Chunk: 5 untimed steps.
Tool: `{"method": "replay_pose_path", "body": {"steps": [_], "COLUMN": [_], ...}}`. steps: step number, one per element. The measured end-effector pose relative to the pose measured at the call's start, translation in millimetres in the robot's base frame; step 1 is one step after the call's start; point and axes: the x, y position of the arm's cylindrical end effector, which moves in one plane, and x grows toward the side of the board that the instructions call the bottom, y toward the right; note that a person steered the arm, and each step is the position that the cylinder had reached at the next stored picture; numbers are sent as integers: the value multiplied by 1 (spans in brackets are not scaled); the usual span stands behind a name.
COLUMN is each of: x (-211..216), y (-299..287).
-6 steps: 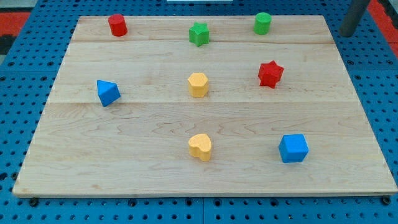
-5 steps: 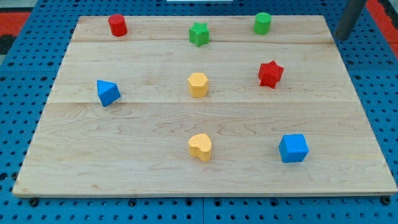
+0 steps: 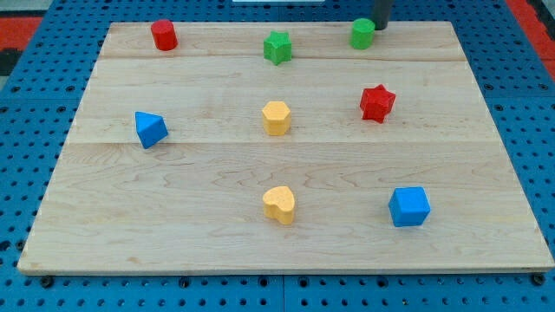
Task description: Move green circle to the center
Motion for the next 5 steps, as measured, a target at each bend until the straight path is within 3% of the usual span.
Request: {"method": "replay_pose_path", "body": {"steps": [1,2,5], "x": [49,68,100], "y": [-52,-101,-96]}}
